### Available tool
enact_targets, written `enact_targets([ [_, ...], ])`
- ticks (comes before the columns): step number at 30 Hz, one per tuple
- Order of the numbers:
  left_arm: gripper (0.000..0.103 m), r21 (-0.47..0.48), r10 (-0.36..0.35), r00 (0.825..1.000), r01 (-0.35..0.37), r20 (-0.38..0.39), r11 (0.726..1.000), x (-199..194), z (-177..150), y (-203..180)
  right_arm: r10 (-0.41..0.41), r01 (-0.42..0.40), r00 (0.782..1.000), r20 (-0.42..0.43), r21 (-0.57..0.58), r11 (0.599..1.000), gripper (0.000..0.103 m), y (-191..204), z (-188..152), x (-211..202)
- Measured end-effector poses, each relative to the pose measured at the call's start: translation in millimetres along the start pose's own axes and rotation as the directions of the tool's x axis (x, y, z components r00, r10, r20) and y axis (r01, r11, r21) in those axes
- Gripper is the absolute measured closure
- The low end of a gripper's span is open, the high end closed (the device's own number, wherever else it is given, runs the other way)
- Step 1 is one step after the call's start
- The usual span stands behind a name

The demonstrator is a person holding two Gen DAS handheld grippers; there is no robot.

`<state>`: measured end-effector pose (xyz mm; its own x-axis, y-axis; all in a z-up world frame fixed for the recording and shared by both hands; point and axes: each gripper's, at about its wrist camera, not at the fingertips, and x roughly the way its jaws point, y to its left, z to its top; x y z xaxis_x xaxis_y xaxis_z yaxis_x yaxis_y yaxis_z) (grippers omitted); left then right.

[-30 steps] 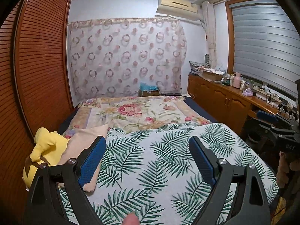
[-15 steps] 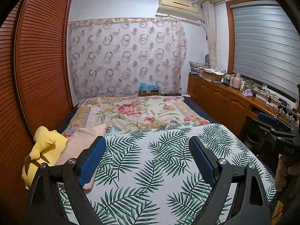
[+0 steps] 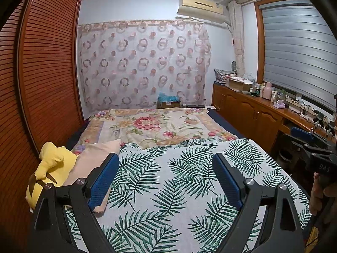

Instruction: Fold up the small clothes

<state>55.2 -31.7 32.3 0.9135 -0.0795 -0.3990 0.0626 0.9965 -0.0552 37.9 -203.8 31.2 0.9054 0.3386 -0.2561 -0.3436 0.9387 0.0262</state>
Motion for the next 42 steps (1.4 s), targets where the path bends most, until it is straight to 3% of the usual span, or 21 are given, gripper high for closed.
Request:
enact_targets([
  [42, 0.013, 0.004, 0.005, 1.000, -0.005, 0.006, 1.000, -2, -2, 4, 0.016, -0.016, 1.000, -0.001, -0.003, 1.000, 0.022, -23, -2, -4],
])
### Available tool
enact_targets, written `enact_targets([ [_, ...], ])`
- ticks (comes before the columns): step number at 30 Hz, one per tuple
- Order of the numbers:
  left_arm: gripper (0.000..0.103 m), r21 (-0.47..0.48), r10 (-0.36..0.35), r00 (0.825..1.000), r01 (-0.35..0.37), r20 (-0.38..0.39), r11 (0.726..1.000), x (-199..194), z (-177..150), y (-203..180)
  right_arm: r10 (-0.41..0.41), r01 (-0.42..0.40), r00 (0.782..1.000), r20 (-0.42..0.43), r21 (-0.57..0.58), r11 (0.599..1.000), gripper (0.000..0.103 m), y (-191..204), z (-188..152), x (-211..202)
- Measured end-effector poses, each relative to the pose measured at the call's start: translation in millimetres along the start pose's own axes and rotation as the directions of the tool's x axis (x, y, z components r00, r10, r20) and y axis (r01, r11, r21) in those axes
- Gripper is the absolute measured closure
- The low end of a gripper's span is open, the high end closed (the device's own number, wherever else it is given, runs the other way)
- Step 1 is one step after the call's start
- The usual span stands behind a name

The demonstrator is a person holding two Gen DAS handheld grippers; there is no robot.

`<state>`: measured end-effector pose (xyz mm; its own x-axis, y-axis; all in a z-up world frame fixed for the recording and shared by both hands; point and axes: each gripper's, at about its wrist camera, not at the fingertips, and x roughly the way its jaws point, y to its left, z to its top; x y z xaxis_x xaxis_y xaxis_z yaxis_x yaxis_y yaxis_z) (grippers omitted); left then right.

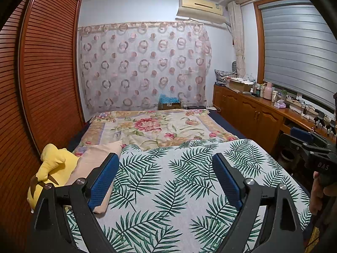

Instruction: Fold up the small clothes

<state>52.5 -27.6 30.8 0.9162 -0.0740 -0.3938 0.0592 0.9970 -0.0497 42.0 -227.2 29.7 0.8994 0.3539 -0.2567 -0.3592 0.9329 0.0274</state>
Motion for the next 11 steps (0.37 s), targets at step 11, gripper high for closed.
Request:
enact_targets([
  [11, 0.013, 0.001, 0.001, 1.000, -0.001, -0.001, 1.000, -0.5, -0.1, 1.0, -0.001, 0.001, 1.000, 0.003, 0.003, 1.000, 0.022, -1.9, 0.6, -0.7],
])
